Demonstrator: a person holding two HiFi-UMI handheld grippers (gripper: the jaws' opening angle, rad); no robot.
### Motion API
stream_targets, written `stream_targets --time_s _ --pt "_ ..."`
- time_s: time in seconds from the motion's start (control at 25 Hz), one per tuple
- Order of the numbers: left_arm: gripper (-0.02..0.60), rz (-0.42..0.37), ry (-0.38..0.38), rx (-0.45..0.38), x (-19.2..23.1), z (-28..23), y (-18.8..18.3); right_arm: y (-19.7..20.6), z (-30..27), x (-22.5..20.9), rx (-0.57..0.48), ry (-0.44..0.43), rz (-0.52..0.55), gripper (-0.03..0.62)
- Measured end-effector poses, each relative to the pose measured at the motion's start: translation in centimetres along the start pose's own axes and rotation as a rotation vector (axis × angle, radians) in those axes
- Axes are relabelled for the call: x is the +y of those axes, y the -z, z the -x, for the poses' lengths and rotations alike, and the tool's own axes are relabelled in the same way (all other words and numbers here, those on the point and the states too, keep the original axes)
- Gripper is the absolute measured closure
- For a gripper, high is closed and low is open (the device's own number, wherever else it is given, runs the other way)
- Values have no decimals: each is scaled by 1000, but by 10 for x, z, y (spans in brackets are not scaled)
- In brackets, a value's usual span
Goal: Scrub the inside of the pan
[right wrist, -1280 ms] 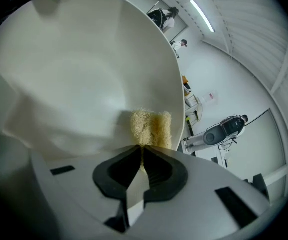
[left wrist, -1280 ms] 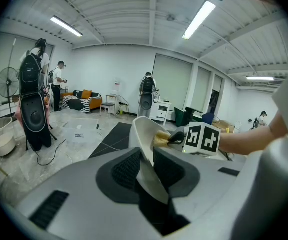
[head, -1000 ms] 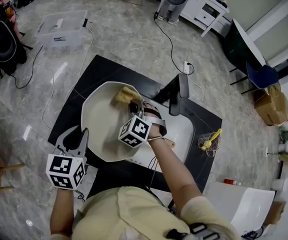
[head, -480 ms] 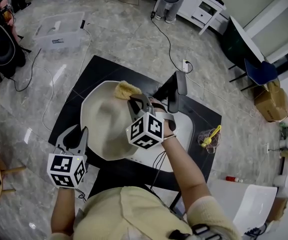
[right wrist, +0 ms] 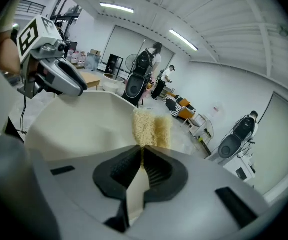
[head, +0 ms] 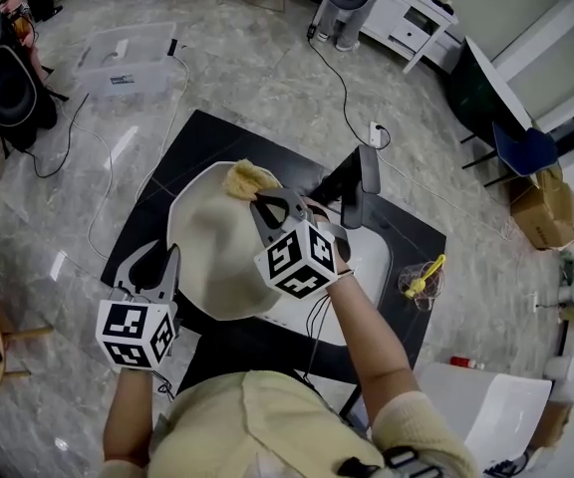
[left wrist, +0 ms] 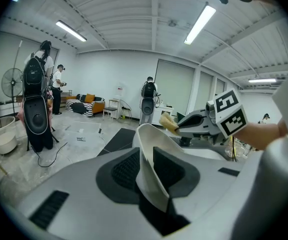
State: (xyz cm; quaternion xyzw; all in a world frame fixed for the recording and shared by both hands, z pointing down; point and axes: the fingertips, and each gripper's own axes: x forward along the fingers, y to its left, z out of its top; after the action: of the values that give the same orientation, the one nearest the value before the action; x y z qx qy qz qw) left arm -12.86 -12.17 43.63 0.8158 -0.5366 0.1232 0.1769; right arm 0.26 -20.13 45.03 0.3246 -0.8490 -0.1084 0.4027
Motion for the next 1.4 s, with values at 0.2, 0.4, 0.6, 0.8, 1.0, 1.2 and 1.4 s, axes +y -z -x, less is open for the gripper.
stream_targets --time_s 0.2,0.4,0.6,0.8,1.0,1.2,1.4 --pt "500 13 -13 -5 4 0 -2 22 -23 19 31 -60 -91 562" --pt "500 24 -22 -9 6 -1 -2 46 -46 35 77 -106 -216 562" --pt "500 35 -28 -14 7 -2 -2 65 -65 48 155 -148 -330 562" --pt "500 39 -34 -16 7 -3 -2 79 -78 55 226 -163 -422 562" --pt "500 38 -37 -10 6 -4 0 74 -89 63 236 -213 -505 562" --pt "500 36 -39 -1 6 -6 2 58 -96 64 214 -219 -456 562" --pt "500 35 -37 0 7 -6 3 37 -95 69 184 -226 -362 562"
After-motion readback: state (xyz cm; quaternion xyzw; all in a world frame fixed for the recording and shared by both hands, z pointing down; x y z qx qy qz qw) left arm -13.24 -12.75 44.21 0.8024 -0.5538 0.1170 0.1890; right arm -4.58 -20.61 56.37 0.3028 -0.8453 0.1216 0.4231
